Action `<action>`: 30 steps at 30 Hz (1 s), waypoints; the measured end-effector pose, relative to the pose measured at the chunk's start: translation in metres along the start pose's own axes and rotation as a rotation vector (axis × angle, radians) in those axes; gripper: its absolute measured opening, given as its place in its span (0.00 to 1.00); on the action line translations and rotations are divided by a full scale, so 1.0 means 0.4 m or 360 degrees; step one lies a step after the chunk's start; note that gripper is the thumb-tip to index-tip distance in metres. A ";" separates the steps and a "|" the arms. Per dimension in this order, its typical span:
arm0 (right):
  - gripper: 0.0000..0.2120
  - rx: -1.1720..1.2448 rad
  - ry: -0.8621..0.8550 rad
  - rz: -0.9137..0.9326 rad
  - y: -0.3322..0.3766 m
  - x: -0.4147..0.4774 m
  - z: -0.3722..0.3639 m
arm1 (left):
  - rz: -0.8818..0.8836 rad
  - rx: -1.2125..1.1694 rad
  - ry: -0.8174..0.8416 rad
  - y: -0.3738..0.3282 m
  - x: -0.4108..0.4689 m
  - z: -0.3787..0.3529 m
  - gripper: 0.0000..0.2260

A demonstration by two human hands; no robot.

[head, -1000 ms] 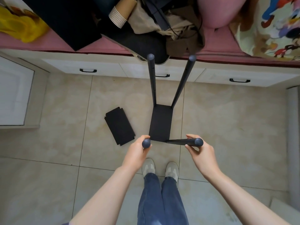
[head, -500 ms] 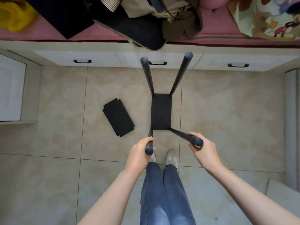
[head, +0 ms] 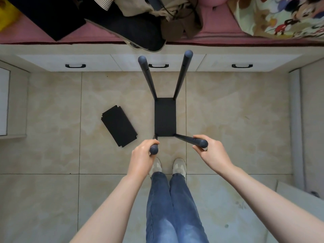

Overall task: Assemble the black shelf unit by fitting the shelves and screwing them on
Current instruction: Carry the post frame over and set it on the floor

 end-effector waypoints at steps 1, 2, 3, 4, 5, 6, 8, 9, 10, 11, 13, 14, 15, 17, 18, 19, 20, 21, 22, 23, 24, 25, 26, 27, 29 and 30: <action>0.14 -0.0016 0.0000 -0.0008 0.002 0.004 0.002 | 0.0022 -0.0024 -0.0011 -0.005 0.004 -0.002 0.13; 0.14 -0.0020 -0.0006 -0.0021 0.005 0.010 0.003 | 0.0050 -0.0054 -0.0030 -0.011 0.009 -0.002 0.13; 0.14 -0.0012 -0.0013 -0.0034 0.010 0.016 0.003 | 0.0081 -0.0087 -0.0051 -0.016 0.012 -0.002 0.13; 0.14 0.0002 -0.0017 -0.0039 0.015 0.020 0.003 | 0.0115 -0.0120 -0.0067 -0.021 0.013 -0.003 0.13; 0.14 0.0018 -0.0015 -0.0035 0.021 0.024 0.002 | 0.0151 -0.0148 -0.0071 -0.024 0.012 -0.003 0.13; 0.14 0.0033 -0.0008 -0.0028 0.024 0.026 0.001 | 0.0185 -0.0166 -0.0060 -0.026 0.008 -0.004 0.14; 0.15 0.0042 0.0025 -0.0020 0.029 0.028 0.001 | 0.0242 -0.0195 -0.0031 -0.024 0.002 -0.004 0.14; 0.16 0.0033 0.0051 -0.0025 0.031 0.027 0.001 | 0.0261 -0.0217 -0.0022 -0.022 -0.001 -0.002 0.13; 0.17 0.0020 0.0081 -0.0035 0.033 0.027 0.001 | 0.0277 -0.0242 -0.0015 -0.020 -0.004 0.002 0.13; 0.18 0.0000 0.0117 -0.0049 0.036 0.023 0.001 | 0.0296 -0.0263 -0.0011 -0.017 -0.007 0.007 0.12; 0.20 -0.0058 0.0209 -0.0077 0.048 0.013 0.005 | 0.0333 -0.0280 -0.0012 -0.016 -0.015 0.021 0.11; 0.20 -0.0087 0.0251 -0.0105 0.051 0.011 0.003 | 0.0339 -0.0268 -0.0001 -0.013 -0.016 0.024 0.12; 0.19 -0.0127 0.0286 -0.0125 0.055 0.007 0.007 | 0.0338 -0.0261 0.0003 -0.016 -0.021 0.031 0.12; 0.17 -0.0215 0.0334 -0.0128 0.074 -0.008 0.028 | 0.0317 -0.0253 0.0012 -0.034 -0.035 0.055 0.12; 0.16 -0.0249 0.0342 -0.0117 0.084 -0.017 0.042 | 0.0298 -0.0244 0.0023 -0.046 -0.045 0.068 0.12; 0.16 -0.0279 0.0340 -0.0094 0.096 -0.025 0.056 | 0.0279 -0.0230 0.0030 -0.059 -0.054 0.081 0.12; 0.15 -0.0309 0.0330 -0.0058 0.110 -0.033 0.071 | 0.0260 -0.0215 0.0034 -0.071 -0.064 0.097 0.12; 0.15 -0.0349 0.0319 -0.0015 0.127 -0.043 0.086 | 0.0242 -0.0195 0.0036 -0.083 -0.074 0.115 0.12; 0.14 -0.0403 0.0307 0.0026 0.145 -0.054 0.099 | 0.0229 -0.0170 0.0035 -0.094 -0.086 0.135 0.11; 0.14 -0.0468 0.0294 0.0065 0.165 -0.066 0.113 | 0.0223 -0.0138 0.0032 -0.104 -0.100 0.157 0.11; 0.15 -0.0536 0.0284 0.0099 0.187 -0.080 0.125 | 0.0227 -0.0103 0.0028 -0.114 -0.117 0.182 0.10; 0.16 -0.0603 0.0283 0.0127 0.211 -0.096 0.136 | 0.0242 -0.0072 0.0022 -0.122 -0.136 0.207 0.10; 0.17 -0.0670 0.0286 0.0162 0.237 -0.113 0.145 | 0.0261 -0.0053 0.0009 -0.126 -0.157 0.233 0.11; 0.18 -0.0737 0.0291 0.0209 0.269 -0.131 0.152 | 0.0282 -0.0033 -0.0011 -0.129 -0.180 0.262 0.11; 0.18 -0.0844 0.0306 0.0295 0.329 -0.167 0.160 | 0.0315 0.0042 -0.0059 -0.137 -0.224 0.315 0.11; 0.18 -0.0886 0.0321 0.0342 0.364 -0.187 0.160 | 0.0341 0.0062 -0.0097 -0.135 -0.249 0.344 0.11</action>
Point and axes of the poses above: each hand's wrist, its own x-axis towards the middle knuckle, its own z-axis out of the back of the hand, y = z × x, the point moved 2 cm from there along x, towards the middle knuckle, and after that the axes turned 2 degrees about z, right-handed, at the moved point
